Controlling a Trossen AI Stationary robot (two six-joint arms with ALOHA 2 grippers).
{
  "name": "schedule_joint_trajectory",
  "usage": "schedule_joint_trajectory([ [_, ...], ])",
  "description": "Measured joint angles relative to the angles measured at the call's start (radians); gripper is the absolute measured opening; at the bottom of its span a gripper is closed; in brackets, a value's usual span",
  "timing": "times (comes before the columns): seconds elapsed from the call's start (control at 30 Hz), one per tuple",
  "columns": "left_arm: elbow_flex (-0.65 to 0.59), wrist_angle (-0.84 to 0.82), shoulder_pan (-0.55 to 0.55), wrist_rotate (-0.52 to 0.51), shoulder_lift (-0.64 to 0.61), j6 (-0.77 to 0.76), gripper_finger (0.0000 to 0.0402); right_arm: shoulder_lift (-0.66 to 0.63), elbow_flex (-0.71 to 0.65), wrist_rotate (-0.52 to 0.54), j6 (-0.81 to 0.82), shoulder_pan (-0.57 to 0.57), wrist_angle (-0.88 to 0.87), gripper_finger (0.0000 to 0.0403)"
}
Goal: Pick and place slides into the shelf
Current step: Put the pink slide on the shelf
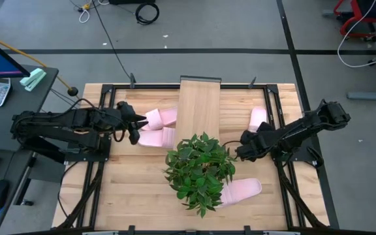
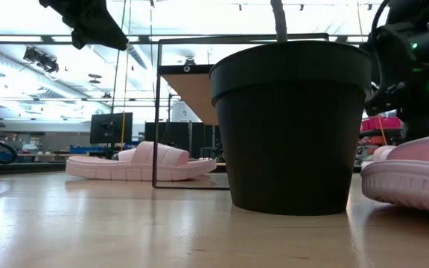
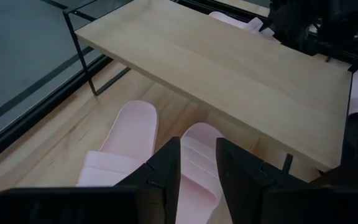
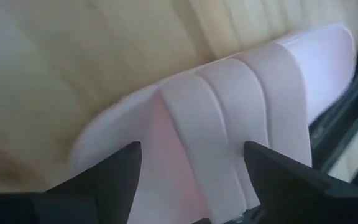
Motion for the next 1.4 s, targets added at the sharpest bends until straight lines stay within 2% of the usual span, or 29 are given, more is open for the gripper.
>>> schedule_joint_trajectory([
  [0.17,0.000,0.003,0.000,0.000,0.000,-0.018,0.0107,0.012,-0.007,0.016,0.013,-0.054,0.014,0.0281],
  [0.3,0.000,0.013,0.000,0.000,0.000,-0.030,0.0107,0.017,-0.029,0.011,0.001,-0.104,0.050,0.0244],
  [0.4,0.000,0.021,0.000,0.000,0.000,-0.031,0.0107,0.017,-0.042,0.014,0.013,-0.144,0.052,0.0192],
  [0.63,0.000,0.031,0.000,0.000,0.000,-0.035,0.0107,0.017,-0.045,0.000,-0.004,-0.214,0.046,0.0030],
  [0.67,0.000,0.031,0.000,0.000,0.000,-0.035,0.0107,0.014,-0.045,-0.006,-0.013,-0.216,0.046,0.0017],
  [0.93,0.000,0.030,0.000,0.000,0.000,-0.034,0.0107,-0.056,-0.040,-0.038,0.003,-0.225,0.028,0.0008],
  [1.4,0.000,0.029,0.000,0.000,0.000,-0.034,0.0107,-0.262,0.095,-0.057,-0.023,-0.225,-0.176,0.0005],
])
